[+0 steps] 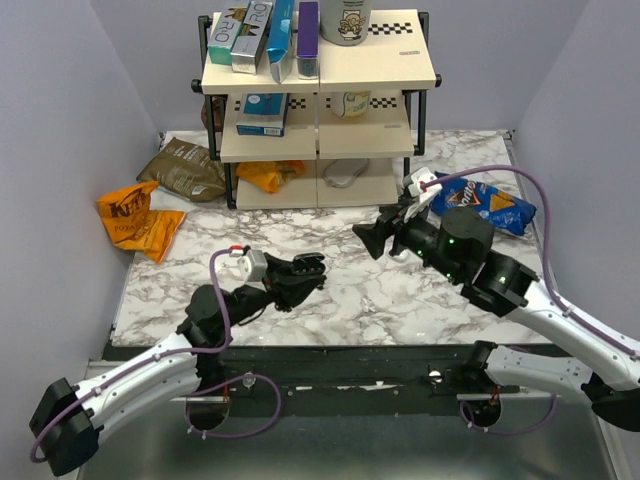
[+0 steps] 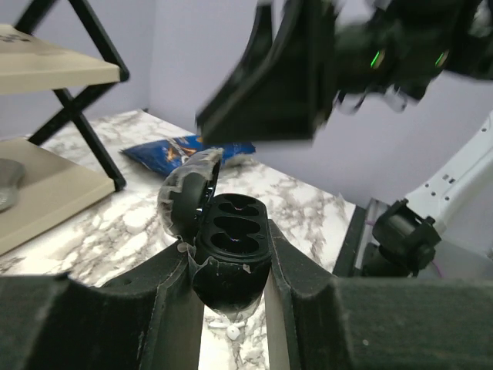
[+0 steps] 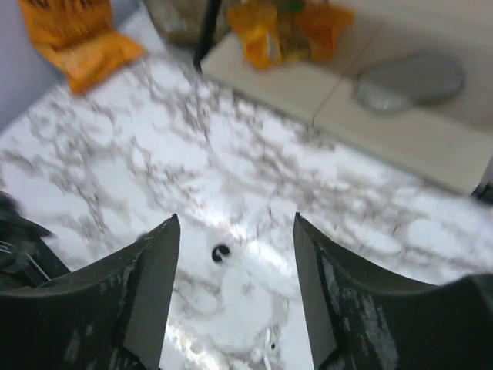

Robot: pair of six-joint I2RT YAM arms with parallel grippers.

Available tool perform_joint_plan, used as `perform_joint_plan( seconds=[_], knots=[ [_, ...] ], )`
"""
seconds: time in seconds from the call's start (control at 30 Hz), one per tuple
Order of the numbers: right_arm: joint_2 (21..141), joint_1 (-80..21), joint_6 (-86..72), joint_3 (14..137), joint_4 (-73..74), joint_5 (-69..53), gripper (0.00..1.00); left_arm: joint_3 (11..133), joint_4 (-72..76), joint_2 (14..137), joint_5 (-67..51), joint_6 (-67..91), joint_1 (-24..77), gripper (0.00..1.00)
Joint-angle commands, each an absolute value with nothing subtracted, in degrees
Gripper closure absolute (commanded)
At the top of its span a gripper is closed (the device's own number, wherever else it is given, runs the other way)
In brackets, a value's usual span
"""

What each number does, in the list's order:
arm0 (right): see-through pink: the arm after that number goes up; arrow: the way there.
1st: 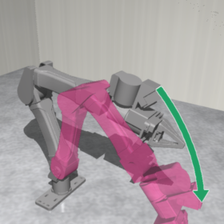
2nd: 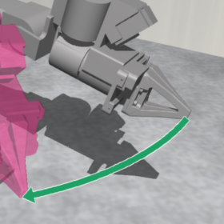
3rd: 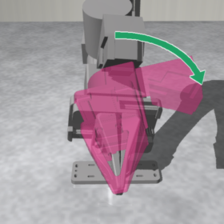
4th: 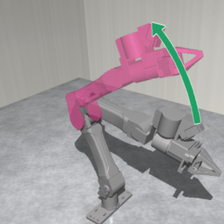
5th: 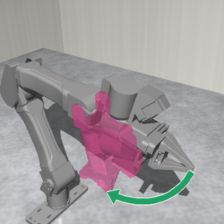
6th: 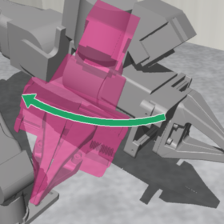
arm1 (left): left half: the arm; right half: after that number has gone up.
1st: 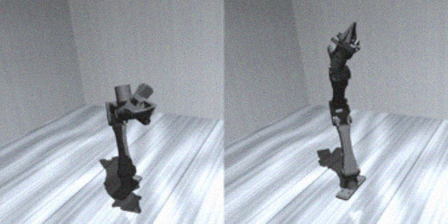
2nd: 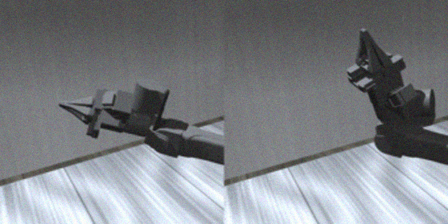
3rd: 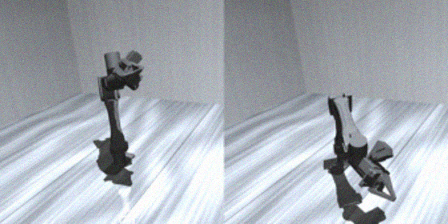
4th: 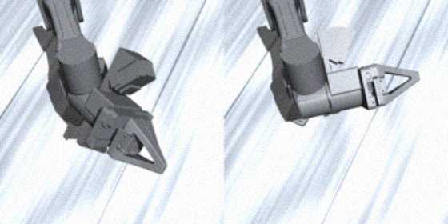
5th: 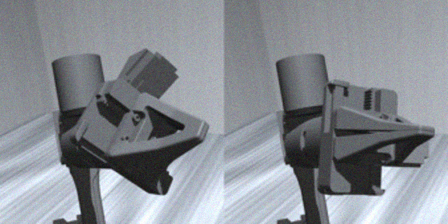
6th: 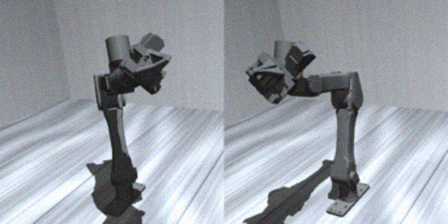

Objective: Insert the wireless bluetooth earbuds into the charging case
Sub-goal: Open the charging case, then pick up the earbud from the center of the board.

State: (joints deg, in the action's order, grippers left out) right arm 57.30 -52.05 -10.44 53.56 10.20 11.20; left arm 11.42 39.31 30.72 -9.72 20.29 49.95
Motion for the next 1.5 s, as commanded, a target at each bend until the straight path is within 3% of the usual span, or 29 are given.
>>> perform_joint_plan(
  seconds=[0.0, 0.37, 0.57, 0.63, 1.47],
  knots=[
    [67.5, -52.0, -16.8, 50.0, 9.4, 9.3, 0.39, 10.5, 32.7, 23.5, 4.6, 16.4, 53.8, 1.0],
    [86.1, -52.2, -19.9, 53.5, 4.6, -6.1, 0.53, 10.6, 21.8, 12.8, 10.3, 17.0, 54.8, 1.0],
    [92.5, -52.9, -23.1, 56.0, 1.2, -12.9, 0.39, 10.5, 20.6, 10.6, 12.0, 17.0, 55.1, 1.0],
    [93.8, -53.0, -23.9, 56.5, 0.7, -13.8, 0.39, 10.7, 20.4, 11.0, 11.9, 16.9, 55.2, 1.0],
    [102.1, -52.9, -27.8, 58.4, 1.5, -8.3, 0.47, 10.5, 20.6, 12.8, 12.0, 17.4, 55.9, 1.0]
  ],
)
